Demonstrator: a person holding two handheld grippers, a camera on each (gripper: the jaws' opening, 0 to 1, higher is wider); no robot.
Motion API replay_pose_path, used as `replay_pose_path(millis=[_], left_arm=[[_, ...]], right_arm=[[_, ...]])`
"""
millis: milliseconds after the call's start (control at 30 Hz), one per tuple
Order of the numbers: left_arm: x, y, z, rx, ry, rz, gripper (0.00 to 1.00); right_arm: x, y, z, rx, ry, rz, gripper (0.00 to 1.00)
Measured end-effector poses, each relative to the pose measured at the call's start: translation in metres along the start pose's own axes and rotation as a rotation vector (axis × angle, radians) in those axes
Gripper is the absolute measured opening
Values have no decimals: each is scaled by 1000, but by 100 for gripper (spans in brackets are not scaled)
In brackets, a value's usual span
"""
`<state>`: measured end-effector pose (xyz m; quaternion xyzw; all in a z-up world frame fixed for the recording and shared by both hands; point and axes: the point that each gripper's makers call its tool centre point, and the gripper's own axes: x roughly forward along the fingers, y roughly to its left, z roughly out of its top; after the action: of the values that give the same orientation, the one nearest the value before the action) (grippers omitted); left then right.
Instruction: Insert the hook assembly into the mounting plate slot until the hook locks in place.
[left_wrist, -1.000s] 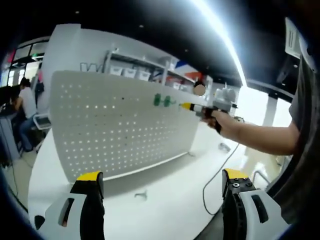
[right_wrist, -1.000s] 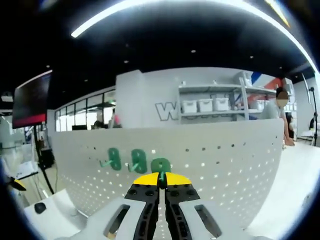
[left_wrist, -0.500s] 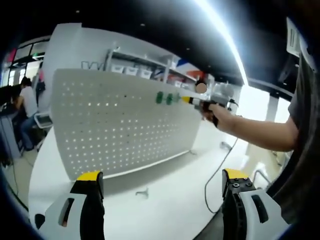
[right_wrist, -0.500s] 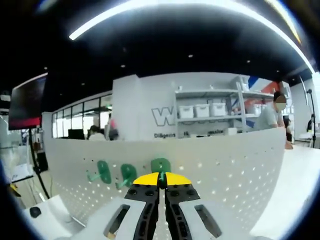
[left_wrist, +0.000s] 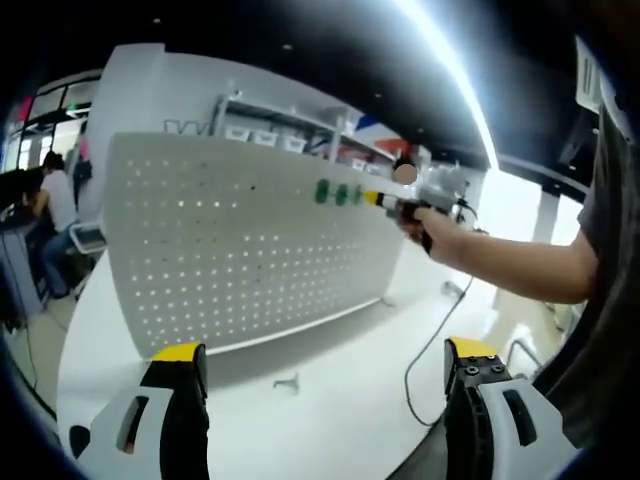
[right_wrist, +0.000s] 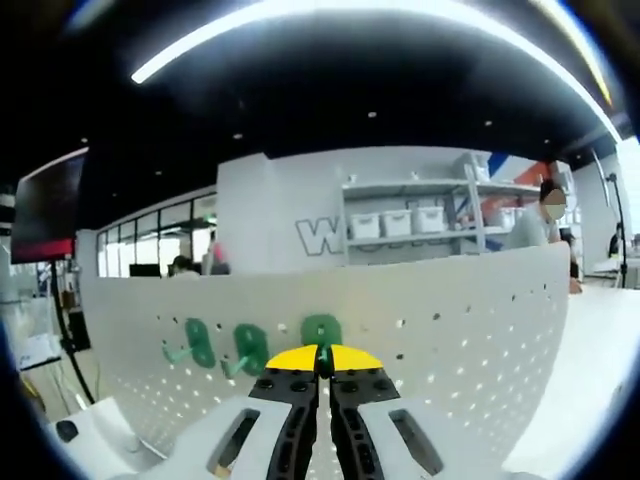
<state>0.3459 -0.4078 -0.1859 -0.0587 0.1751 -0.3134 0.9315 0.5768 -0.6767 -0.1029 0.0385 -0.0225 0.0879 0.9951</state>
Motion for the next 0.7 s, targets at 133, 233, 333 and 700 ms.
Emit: replay_pose_path(millis=[133, 233, 333, 700], left_arm=[[0, 0, 1, 2, -2, 3, 100], [0, 1, 0, -6, -2, 6, 100], [1, -1, -1, -5, 1, 1, 100], [-5, 3, -1, -5, -1, 12, 100]], right_arm=[[3, 1, -1, -59, -1, -7, 0], [3, 0, -1, -42, -7, -8, 0], [6, 0, -4, -49, 12, -9, 0], [6, 1, -5, -7, 80, 7, 6]])
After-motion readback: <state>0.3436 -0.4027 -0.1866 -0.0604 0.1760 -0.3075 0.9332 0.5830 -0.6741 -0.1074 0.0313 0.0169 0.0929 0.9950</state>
